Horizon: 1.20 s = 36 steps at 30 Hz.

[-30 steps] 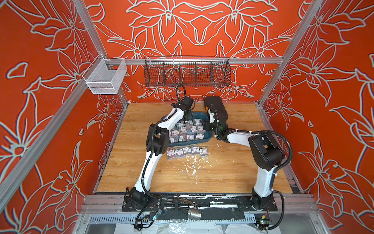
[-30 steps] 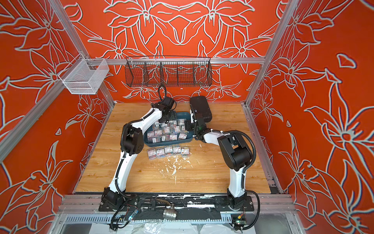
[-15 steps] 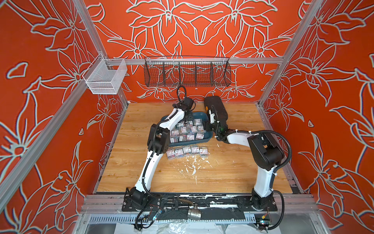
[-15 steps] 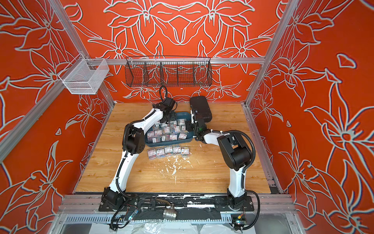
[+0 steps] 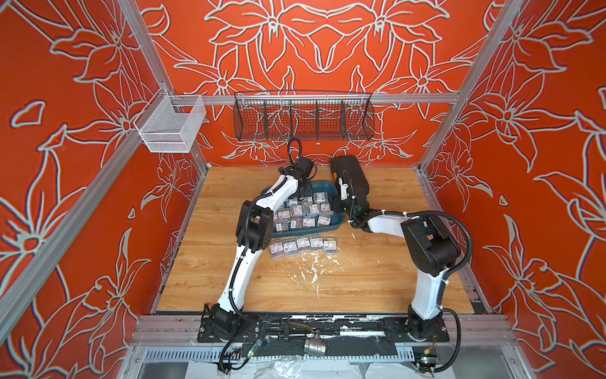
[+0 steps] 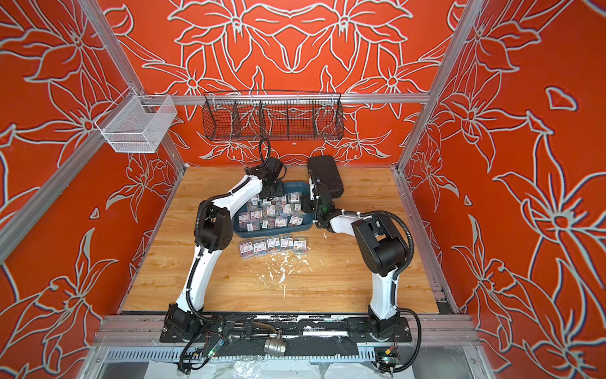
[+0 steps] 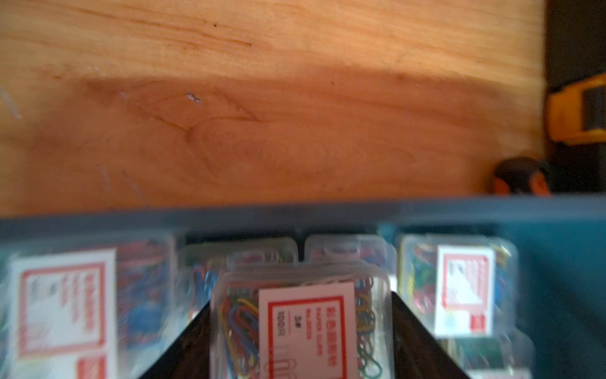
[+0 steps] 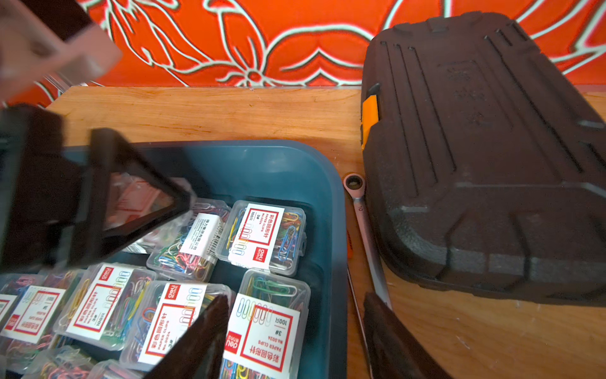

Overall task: Take the paper clips out of the storage box
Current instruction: Pick up the boxed paper clips from the storage box, then place the boxed paper clips at the center of the board.

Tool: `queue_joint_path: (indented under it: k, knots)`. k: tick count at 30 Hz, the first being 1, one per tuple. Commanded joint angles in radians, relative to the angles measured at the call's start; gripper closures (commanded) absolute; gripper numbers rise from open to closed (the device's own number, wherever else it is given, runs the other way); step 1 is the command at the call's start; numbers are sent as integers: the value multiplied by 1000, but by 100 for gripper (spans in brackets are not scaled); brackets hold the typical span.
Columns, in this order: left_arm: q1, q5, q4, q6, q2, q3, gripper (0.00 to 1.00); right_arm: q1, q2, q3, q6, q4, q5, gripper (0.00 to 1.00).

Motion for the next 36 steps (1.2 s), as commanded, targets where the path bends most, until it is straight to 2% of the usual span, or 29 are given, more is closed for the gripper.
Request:
queue_joint_path:
  k: [1, 7, 11, 14, 16, 19, 21, 24, 29, 33, 36]
  knots:
    - [-52, 2, 32, 49, -204, -78, 52, 1, -17, -13, 2, 50, 23, 35]
    - [-102, 39, 164, 82, -419, -344, 52, -4, -231, -21, 65, -199, 70, 36]
    - [-111, 140, 167, 83, -459, -387, 57, -7, -408, -61, 86, -417, 248, 34]
    - [-136, 208, 190, 100, -471, -401, 59, -11, -501, -83, 90, -542, 335, 34]
    - [-167, 225, 196, 121, -468, -397, 60, -13, -556, -96, 113, -650, 411, 37]
    - [-213, 248, 201, 147, -467, -398, 62, -20, -655, -178, 146, -706, 511, 37]
    - [-243, 250, 217, 163, -474, -417, 62, -37, -728, -248, 175, -713, 555, 33]
    - [-277, 296, 251, 186, -491, -456, 62, -84, -813, -320, 219, -731, 555, 30]
    - [-329, 339, 310, 231, -512, -522, 62, -144, -824, -379, 243, -745, 555, 29]
    - [-375, 365, 318, 292, -493, -532, 63, -210, -764, -412, 312, -742, 563, 30]
    - [-403, 375, 314, 340, -473, -523, 63, -259, -717, -382, 345, -780, 534, 34]
